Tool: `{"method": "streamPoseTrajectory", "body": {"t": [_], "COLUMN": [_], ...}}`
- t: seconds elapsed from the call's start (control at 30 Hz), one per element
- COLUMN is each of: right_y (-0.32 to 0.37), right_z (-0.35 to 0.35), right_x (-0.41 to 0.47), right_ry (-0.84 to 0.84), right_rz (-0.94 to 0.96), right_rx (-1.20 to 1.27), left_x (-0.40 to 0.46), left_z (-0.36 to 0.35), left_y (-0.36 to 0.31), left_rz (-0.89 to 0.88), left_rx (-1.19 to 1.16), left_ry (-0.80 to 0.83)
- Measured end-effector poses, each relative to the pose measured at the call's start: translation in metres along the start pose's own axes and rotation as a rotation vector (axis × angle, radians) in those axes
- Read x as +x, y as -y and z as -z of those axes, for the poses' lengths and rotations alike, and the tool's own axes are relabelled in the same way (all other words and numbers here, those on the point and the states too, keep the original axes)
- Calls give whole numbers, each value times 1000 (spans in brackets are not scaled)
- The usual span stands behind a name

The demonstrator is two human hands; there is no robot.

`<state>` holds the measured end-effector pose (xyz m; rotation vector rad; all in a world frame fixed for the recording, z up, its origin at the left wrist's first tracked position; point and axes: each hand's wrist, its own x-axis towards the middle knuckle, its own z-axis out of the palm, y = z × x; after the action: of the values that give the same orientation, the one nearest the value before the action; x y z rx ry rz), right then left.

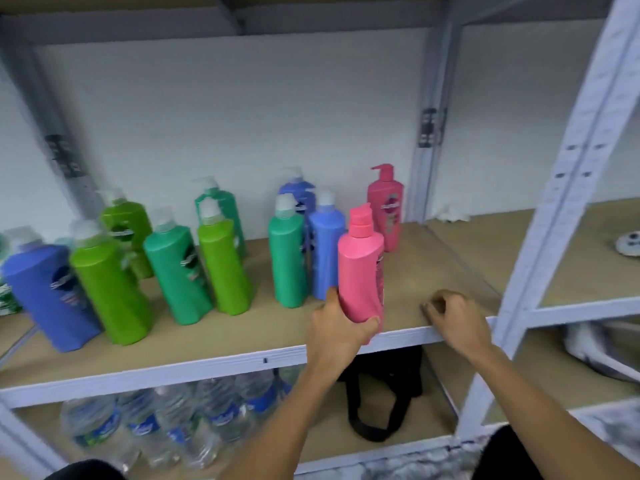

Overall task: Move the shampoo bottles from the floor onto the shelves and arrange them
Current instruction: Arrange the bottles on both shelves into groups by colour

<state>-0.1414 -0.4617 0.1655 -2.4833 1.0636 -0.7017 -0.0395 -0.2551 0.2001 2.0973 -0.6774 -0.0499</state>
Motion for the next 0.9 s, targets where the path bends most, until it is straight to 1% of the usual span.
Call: {"method": "streamPoseTrajectory", "body": {"t": [0.13, 0.23, 0.4, 0.47, 0.57, 0.67, 0.8, 0.9], "right_y": [-7, -13, -20, -21, -21, -19, -14, -1], "right_z": [5, 5, -3, -6, -6, -7, -11, -15], "right_x": [11, 10, -6, -8, -7, -8, -11, -20], "right_ry": [43, 63, -101, -134, -133, -142, -152, -172], "right_rz": [-6, -13, 137, 166, 158, 155, 107, 61], "right_rx": [-38, -28, -43, -60, -79, -71, -94, -88], "left_x": [19, 34, 59, 67, 77, 81, 73, 67], "left_z": [-44, -71, -101, -108, -114, -110, -101, -87], "left_y": [-35, -54, -74, -76, -76, -68, -40, -18], "left_rz": [-7, 23, 57, 59, 49, 27, -126, -178], "left_rx": [54, 88, 113, 115, 109, 97, 80, 57], "left_ry": [35, 56, 74, 73, 90, 164, 254, 272]}}
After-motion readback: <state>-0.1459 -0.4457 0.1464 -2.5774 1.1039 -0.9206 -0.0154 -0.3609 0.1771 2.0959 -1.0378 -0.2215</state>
